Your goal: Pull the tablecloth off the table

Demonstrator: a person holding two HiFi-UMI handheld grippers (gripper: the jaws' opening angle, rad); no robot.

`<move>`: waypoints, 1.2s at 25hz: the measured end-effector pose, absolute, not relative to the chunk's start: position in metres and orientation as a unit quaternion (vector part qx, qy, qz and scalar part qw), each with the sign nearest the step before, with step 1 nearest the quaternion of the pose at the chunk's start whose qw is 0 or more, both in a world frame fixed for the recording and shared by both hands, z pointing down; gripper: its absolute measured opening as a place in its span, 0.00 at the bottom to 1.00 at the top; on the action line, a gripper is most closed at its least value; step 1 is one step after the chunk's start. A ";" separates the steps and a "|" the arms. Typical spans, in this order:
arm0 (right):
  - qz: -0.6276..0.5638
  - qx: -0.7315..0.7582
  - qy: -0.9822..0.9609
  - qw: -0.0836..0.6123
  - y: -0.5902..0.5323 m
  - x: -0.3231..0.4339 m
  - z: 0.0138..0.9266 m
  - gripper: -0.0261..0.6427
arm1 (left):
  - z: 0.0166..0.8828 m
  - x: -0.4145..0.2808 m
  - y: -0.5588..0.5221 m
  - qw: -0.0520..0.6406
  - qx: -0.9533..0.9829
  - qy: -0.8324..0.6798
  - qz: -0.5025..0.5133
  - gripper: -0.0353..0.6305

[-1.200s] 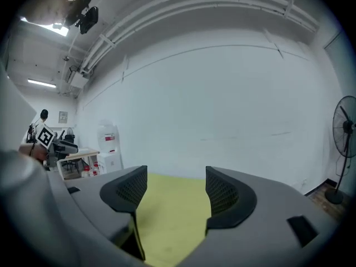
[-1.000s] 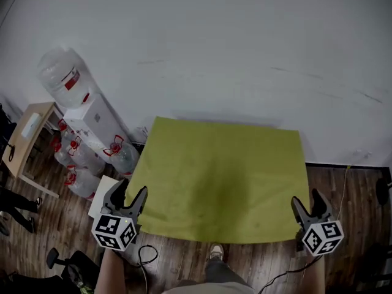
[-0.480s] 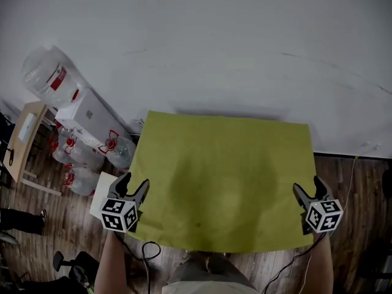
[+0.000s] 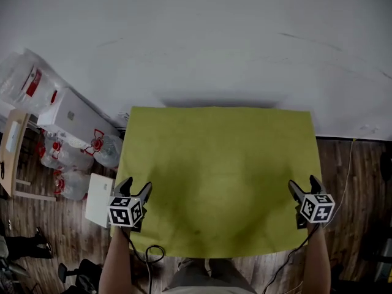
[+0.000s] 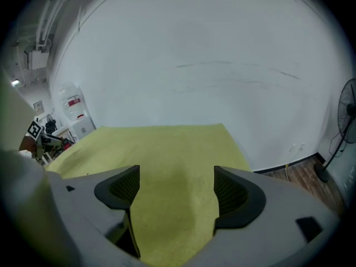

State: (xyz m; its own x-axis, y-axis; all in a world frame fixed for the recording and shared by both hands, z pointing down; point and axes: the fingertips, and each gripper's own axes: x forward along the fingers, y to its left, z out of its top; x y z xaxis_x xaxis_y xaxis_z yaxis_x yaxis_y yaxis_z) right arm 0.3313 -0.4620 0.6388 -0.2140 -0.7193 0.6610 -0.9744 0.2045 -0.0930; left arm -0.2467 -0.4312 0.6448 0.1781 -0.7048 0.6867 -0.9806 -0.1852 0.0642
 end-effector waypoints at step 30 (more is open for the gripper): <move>0.309 0.591 -0.677 0.312 -0.472 0.343 0.728 0.77 | 0.734 -0.259 -0.448 0.322 0.676 -0.591 0.301 0.64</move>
State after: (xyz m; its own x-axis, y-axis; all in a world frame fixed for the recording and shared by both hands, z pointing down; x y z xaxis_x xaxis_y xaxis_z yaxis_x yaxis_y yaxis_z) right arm 0.3435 -0.4723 0.7283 -0.1066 -0.6072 0.7874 -0.9927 0.1098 -0.0497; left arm -0.2585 -0.4482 0.7339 0.1215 -0.6049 0.7870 -0.9922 -0.0951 0.0801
